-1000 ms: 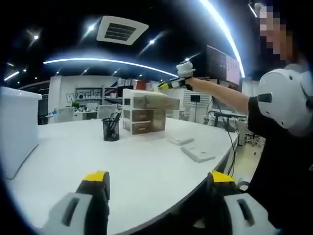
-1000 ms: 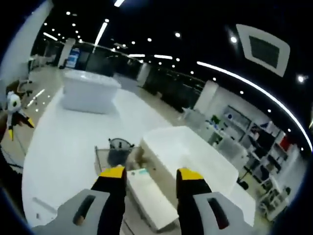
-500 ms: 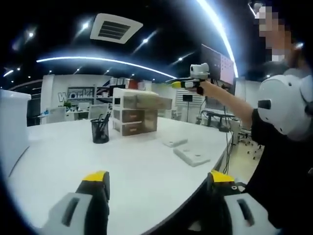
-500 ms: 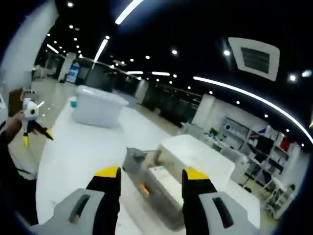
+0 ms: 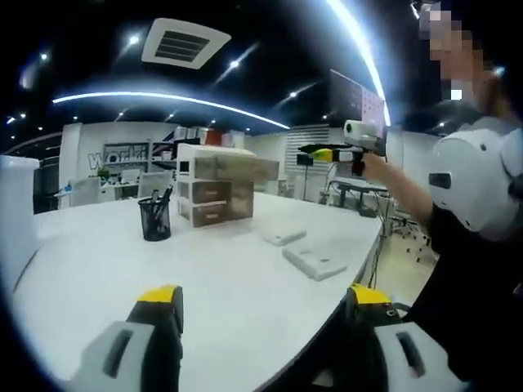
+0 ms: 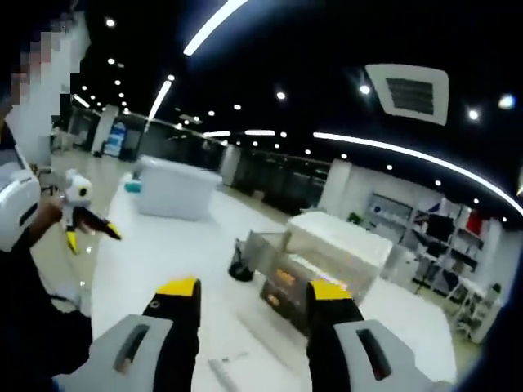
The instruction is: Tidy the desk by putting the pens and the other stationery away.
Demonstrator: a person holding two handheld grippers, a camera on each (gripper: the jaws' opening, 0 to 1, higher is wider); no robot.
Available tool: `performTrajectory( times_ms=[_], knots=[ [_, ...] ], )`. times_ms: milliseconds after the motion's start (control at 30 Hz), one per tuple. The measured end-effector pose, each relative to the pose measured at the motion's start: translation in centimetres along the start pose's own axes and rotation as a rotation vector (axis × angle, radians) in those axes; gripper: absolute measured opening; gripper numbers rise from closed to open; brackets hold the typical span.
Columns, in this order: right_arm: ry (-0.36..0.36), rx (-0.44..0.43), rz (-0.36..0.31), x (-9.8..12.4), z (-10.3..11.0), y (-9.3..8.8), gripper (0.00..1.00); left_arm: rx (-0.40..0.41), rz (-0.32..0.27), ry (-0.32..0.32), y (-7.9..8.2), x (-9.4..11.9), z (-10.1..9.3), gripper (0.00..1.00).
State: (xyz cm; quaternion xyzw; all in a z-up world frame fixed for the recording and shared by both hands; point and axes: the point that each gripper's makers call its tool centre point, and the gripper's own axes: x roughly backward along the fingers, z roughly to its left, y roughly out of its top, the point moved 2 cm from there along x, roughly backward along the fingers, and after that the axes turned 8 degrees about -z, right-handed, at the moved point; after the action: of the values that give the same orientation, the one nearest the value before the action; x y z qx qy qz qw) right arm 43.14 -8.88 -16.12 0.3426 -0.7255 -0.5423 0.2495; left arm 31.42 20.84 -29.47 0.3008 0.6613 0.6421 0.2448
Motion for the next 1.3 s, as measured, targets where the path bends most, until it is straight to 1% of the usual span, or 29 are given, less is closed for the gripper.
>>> performTrajectory(
  times_ms=[167,300,433,600,733,933,1100,1300],
  knots=[
    [-0.017,-0.032,-0.01,2.1,2.3,-1.2,0.51,0.0,0.002,-0.013,0.0,-0.3,-0.3,0.81],
    [-0.034,-0.081,-0.02,3.6,3.8,-2.0,0.52,-0.001,0.0,-0.014,0.2,-0.4,-0.2,0.81],
    [-0.059,-0.111,-0.005,5.1,5.3,-3.5,0.53,0.002,-0.002,-0.018,0.3,-0.7,-0.3,0.81],
    [-0.067,-0.153,0.023,6.1,6.8,-5.5,0.54,0.009,0.003,-0.029,0.0,-1.3,-0.6,0.81],
    [-0.084,-0.192,0.012,6.8,7.2,-6.2,0.54,0.007,0.004,-0.034,0.0,-1.4,-0.8,0.81],
    [-0.108,-0.235,-0.013,8.2,7.0,-7.1,0.56,0.008,-0.005,-0.03,0.4,-1.4,-0.8,0.81],
    [-0.112,-0.258,-0.017,8.3,7.4,-7.8,0.57,0.011,-0.011,-0.025,0.6,-1.5,-0.8,0.81],
    [-0.117,-0.271,-0.024,8.5,7.5,-7.8,0.57,0.011,-0.011,-0.027,0.7,-1.6,-0.9,0.81]
  ],
)
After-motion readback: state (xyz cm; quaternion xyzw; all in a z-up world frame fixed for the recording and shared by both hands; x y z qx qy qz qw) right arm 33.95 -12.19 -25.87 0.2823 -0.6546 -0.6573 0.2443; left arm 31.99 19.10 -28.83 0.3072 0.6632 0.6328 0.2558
